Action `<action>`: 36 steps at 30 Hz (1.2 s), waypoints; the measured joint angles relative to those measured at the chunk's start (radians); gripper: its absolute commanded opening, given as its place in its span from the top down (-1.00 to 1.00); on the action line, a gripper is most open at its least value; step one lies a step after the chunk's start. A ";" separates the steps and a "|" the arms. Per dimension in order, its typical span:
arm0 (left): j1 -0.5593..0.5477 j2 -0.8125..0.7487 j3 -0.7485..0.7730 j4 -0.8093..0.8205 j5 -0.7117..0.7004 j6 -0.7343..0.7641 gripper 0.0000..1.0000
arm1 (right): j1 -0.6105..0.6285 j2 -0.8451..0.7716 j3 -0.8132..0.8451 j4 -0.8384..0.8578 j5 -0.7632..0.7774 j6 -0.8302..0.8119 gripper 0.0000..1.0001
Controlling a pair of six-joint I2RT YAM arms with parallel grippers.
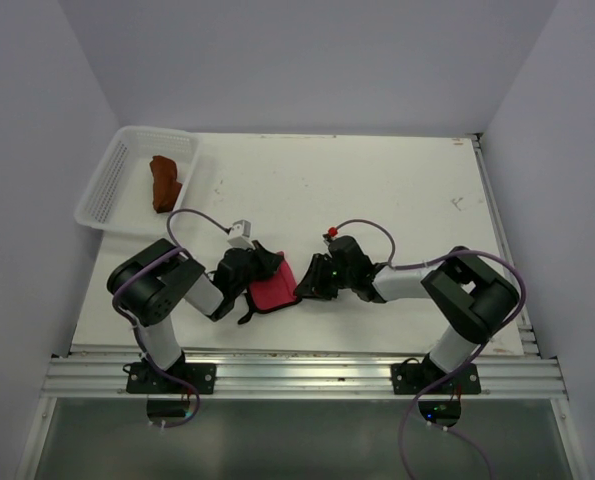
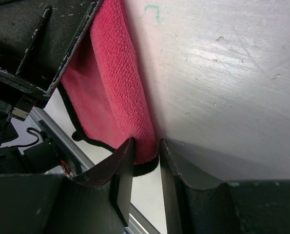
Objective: Roll the towels
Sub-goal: Roll the towel
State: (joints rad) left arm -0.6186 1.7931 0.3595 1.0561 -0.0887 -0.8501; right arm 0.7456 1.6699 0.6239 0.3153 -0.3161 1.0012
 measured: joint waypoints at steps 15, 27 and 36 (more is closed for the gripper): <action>-0.018 -0.002 -0.004 0.000 -0.048 -0.014 1.00 | 0.092 0.003 0.074 -0.120 0.147 -0.102 1.00; -0.018 -0.113 0.104 -0.342 -0.048 0.010 0.71 | 0.206 -0.113 0.142 -0.364 0.520 -0.298 1.00; -0.018 -0.175 0.184 -0.580 -0.018 0.041 0.39 | 0.285 -0.129 0.147 -0.410 0.681 -0.404 1.00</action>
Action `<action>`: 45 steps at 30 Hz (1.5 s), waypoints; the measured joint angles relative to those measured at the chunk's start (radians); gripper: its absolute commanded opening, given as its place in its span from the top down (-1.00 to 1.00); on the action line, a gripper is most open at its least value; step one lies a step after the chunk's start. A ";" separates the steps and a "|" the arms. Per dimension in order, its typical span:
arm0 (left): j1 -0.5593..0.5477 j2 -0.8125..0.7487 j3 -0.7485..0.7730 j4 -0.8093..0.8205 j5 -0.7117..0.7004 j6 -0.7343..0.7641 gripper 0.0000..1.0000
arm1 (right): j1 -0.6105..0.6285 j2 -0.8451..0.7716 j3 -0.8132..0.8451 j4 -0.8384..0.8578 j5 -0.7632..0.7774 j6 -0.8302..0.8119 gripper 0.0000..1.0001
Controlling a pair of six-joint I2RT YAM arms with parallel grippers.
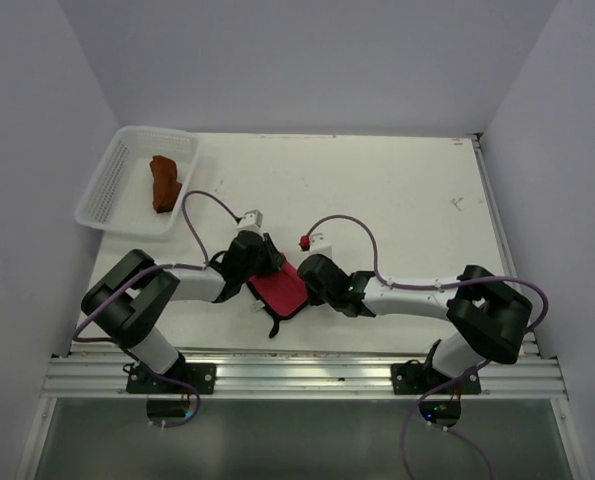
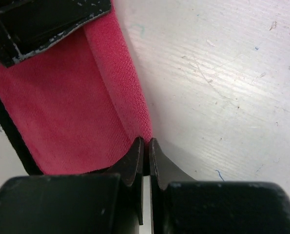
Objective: Roll the towels
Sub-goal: Roll the towel
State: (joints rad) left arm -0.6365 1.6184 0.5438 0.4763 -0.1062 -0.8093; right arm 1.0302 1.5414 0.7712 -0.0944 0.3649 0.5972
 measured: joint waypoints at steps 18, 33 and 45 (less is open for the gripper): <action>0.034 -0.119 0.218 -0.396 0.010 0.053 0.10 | 0.190 0.016 0.003 -0.062 0.232 -0.058 1.00; 0.019 -0.127 0.275 -0.565 0.146 0.042 -0.07 | 0.195 0.029 0.010 -0.060 0.253 -0.055 1.00; -0.027 -0.068 0.285 -0.578 0.148 0.035 -0.08 | 0.280 0.058 0.020 -0.069 0.381 -0.060 1.00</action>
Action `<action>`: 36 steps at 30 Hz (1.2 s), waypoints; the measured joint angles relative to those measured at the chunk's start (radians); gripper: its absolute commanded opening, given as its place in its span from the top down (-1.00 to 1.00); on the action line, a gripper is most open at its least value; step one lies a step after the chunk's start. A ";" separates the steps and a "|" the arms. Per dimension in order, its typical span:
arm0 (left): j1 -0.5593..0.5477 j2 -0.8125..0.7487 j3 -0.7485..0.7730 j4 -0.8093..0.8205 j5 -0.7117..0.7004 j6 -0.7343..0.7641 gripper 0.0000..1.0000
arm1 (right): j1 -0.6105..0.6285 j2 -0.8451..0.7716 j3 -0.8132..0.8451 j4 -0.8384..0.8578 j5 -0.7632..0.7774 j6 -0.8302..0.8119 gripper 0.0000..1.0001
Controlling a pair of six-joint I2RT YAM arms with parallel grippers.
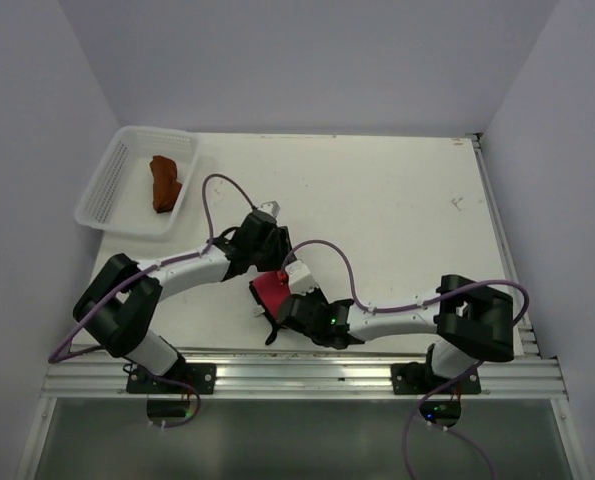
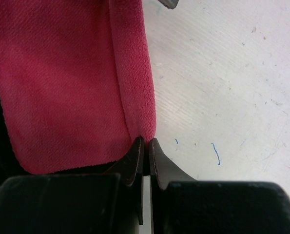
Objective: Roll the towels
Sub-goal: Roll the towel
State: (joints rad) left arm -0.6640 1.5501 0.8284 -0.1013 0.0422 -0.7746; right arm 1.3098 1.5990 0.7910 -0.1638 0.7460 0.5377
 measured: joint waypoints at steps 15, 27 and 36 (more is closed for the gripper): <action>0.000 0.024 -0.006 -0.016 -0.003 0.002 0.01 | 0.185 0.220 0.205 -0.175 0.287 -0.042 1.00; 0.000 0.018 -0.041 -0.020 -0.013 0.008 0.14 | 0.261 0.405 0.361 -0.329 0.423 -0.121 1.00; 0.000 -0.033 -0.098 -0.003 -0.021 0.008 0.16 | 0.276 0.429 0.368 -0.354 0.435 -0.208 1.00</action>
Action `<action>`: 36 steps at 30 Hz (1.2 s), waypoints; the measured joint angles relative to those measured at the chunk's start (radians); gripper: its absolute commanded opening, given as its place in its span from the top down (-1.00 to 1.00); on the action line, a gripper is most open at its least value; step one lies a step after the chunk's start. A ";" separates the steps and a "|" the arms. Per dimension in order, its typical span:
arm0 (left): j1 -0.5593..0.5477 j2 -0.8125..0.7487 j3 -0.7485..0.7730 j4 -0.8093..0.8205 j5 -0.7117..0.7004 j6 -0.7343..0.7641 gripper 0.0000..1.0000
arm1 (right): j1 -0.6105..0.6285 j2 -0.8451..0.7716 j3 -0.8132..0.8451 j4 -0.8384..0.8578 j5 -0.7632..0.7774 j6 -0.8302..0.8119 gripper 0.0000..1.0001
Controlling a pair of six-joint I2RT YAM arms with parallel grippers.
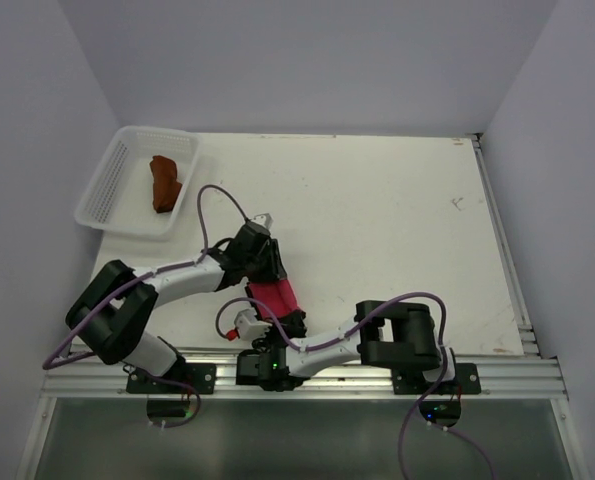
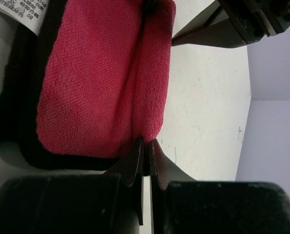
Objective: Roll the towels
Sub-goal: Roll the towel
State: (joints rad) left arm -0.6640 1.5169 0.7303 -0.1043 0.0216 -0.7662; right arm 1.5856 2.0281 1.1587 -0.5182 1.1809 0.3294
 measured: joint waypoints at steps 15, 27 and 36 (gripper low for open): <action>0.000 -0.301 -0.070 0.082 -0.039 0.005 0.18 | 0.003 0.046 0.000 0.006 -0.046 -0.105 1.00; -0.071 -0.233 -0.174 0.313 0.055 0.029 0.25 | 0.005 0.059 0.010 -0.001 -0.047 -0.133 1.00; -0.071 -0.110 -0.353 0.573 0.109 0.003 0.26 | 0.006 0.059 0.010 -0.001 -0.047 -0.143 1.00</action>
State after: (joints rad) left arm -0.7349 1.4071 0.3771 0.4686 0.1307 -0.7635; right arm 1.5913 2.0869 1.1687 -0.5194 1.1336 0.1867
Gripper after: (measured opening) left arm 0.373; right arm 0.031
